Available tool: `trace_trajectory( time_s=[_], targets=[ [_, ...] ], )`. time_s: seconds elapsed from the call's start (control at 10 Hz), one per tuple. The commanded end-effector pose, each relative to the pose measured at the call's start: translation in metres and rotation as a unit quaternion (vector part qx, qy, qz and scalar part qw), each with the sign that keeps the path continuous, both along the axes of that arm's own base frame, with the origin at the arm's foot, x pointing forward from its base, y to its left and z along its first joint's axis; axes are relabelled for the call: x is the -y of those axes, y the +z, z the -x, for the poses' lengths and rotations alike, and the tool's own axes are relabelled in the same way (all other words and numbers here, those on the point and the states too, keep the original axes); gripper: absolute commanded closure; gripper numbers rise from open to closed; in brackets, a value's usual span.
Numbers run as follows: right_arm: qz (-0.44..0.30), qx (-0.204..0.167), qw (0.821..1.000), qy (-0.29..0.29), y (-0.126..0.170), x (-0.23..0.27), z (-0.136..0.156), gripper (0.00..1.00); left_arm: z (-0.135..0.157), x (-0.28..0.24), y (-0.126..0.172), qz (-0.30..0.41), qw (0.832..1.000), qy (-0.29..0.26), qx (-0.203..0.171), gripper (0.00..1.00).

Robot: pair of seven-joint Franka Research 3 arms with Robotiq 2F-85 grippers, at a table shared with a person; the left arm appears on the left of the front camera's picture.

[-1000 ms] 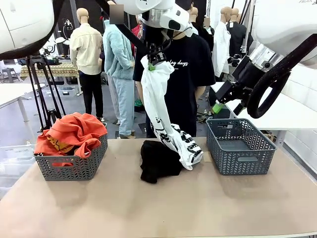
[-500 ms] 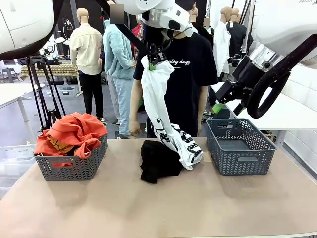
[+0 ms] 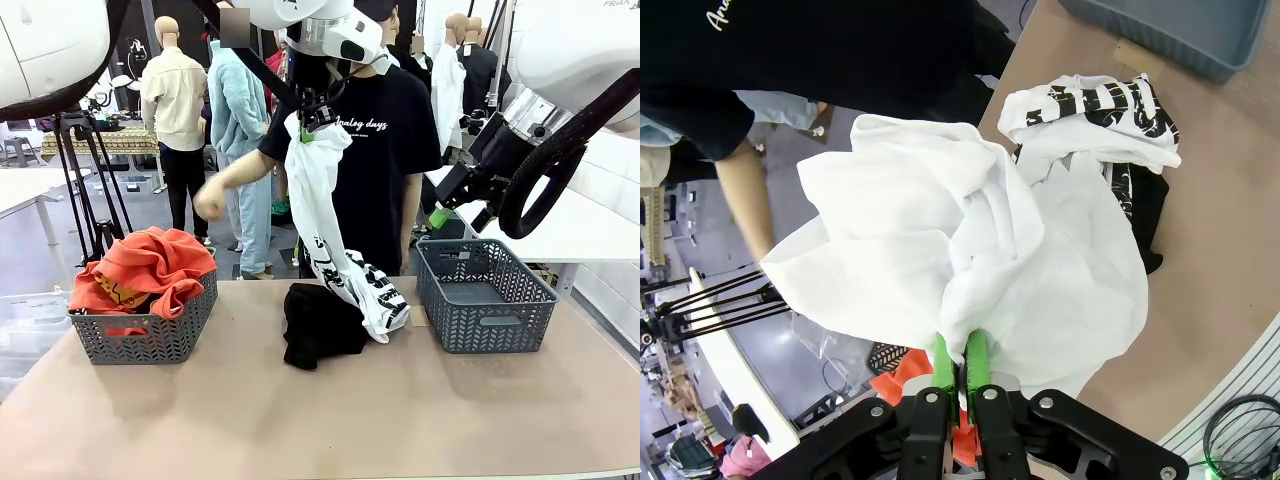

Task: Sort the tops and bottoms.
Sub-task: Sort the clothes according to human instructions.

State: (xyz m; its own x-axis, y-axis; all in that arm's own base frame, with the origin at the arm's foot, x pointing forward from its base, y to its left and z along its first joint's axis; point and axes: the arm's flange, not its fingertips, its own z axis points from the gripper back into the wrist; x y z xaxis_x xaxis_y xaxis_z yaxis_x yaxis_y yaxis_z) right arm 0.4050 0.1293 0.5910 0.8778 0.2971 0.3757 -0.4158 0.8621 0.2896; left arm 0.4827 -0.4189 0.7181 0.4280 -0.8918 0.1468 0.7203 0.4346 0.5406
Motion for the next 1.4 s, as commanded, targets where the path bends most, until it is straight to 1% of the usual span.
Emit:
trace_trajectory(
  time_s=[0.0,1.3],
  targets=[
    [0.003,-0.002,1.000,-0.002,-0.0023,0.0015,0.0021,0.00,0.0010,-0.0030,0.0028,0.009,1.000,-0.001,0.002,1.00],
    [0.003,-0.002,1.000,-0.002,-0.0023,0.0015,0.0021,0.00,0.0010,-0.0030,0.0028,0.009,1.000,-0.001,0.002,1.00]
  ],
)
